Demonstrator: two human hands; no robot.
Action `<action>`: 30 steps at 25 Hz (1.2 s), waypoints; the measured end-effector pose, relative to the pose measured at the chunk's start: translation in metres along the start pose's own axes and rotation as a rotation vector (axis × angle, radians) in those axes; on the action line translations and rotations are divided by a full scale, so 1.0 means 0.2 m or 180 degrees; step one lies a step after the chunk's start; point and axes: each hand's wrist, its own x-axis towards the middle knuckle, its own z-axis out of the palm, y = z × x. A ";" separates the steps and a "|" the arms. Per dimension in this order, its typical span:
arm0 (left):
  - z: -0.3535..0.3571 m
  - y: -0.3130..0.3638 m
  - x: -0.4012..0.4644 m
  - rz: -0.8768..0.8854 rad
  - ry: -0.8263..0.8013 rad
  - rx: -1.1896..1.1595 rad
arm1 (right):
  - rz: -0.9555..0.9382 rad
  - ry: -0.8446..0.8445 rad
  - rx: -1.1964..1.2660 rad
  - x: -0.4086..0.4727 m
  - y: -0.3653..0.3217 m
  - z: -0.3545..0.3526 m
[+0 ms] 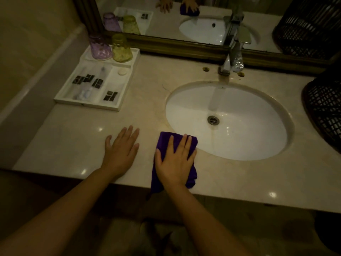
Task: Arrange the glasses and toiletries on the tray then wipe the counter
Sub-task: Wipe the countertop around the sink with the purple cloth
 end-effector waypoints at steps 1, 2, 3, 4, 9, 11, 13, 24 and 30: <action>-0.03 0.02 0.00 -0.0192 0.0015 -0.0244 | -0.0106 -0.0101 0.0167 0.00 0.00 -0.02; -0.06 0.05 0.00 -0.0379 0.0141 -0.0506 | -0.0200 -0.0191 0.0489 0.00 0.02 -0.04; -0.10 0.11 -0.01 -0.0479 0.0361 -0.0728 | -0.0225 -0.0220 0.0942 0.01 0.06 -0.08; -0.13 0.19 -0.03 -0.0427 0.0601 -0.0844 | -0.0184 -0.0087 0.1412 0.02 0.13 -0.12; -0.02 0.74 -0.11 0.0282 0.0270 -0.0439 | -0.0208 0.0549 0.0297 -0.01 0.65 -0.28; 0.09 0.82 -0.11 0.0251 -0.0147 -0.0072 | -0.0263 -0.0086 -0.0322 -0.03 0.77 -0.25; 0.16 0.84 -0.12 0.0116 -0.0227 0.0114 | -0.0264 -0.0289 -0.0445 -0.04 0.81 -0.20; 0.18 0.93 -0.23 0.0586 -0.0193 0.0296 | -0.0275 -0.0115 -0.0378 -0.03 0.81 -0.18; 0.07 0.48 -0.23 0.0193 0.0033 0.0364 | -0.0253 -0.0208 -0.0423 -0.03 0.81 -0.19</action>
